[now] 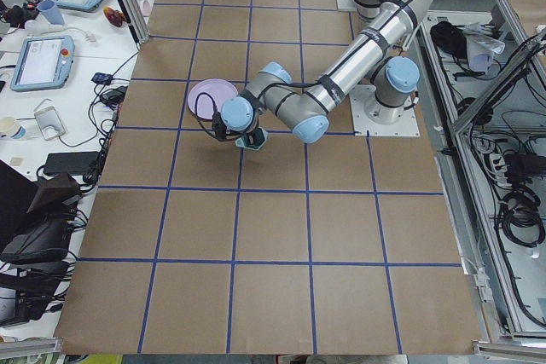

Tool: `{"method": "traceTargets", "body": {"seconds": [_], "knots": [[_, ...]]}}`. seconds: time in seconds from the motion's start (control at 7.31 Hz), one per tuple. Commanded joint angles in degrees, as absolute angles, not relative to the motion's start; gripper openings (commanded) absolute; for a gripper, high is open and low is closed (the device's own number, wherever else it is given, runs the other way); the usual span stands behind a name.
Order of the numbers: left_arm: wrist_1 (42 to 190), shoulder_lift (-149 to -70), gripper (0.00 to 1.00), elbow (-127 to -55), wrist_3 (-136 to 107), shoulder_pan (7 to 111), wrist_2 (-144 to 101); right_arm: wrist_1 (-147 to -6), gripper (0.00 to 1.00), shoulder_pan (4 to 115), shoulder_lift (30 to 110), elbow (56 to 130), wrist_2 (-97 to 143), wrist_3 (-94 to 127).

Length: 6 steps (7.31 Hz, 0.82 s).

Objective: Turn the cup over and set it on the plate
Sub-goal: 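Lift the cup with the left gripper and rotate it upright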

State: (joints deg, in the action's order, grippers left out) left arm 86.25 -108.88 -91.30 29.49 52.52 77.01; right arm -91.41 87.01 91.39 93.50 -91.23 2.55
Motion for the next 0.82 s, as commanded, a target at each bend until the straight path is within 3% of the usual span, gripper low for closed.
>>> {"method": "traceTargets", "body": {"seconds": [0.0, 0.68], "knots": [[84.6, -108.7, 0.00, -84.2, 24.0, 61.7, 84.6, -91.4, 1.00, 87.0, 91.3, 93.4, -91.1, 2.5], [75.2, -110.6, 0.00, -83.0, 13.9, 75.6, 91.4, -91.4, 1.00, 87.0, 91.3, 93.5, -91.1, 2.5]]}}
